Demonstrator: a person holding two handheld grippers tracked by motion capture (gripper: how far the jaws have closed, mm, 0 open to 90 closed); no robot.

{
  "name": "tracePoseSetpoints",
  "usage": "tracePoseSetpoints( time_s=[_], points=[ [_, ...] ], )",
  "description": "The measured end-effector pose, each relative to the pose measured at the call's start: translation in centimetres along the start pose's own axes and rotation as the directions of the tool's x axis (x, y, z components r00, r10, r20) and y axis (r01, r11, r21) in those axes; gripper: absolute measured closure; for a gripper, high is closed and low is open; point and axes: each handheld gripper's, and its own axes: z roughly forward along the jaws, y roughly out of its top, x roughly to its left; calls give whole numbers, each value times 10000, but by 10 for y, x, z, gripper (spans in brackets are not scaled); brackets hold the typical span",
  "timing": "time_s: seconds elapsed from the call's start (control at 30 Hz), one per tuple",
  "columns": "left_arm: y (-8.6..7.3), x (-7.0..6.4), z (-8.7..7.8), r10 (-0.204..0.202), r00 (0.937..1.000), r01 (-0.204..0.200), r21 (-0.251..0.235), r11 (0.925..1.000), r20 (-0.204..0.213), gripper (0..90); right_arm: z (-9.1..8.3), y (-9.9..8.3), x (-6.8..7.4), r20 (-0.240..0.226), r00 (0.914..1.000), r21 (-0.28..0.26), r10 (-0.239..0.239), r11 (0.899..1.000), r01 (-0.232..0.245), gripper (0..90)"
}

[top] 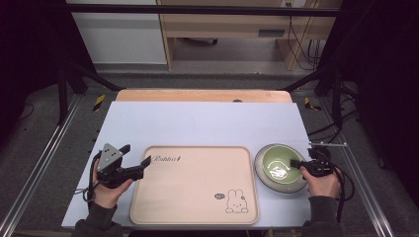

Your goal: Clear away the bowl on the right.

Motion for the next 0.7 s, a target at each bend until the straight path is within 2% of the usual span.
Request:
tracePoseSetpoints(
  time_s=[0.7],
  points=[
    [0,-1,0,36,10000,-36,2,10000,-12,171,-11,4,20,-392,9978,-332,-538,9981,525,840]
  ],
)
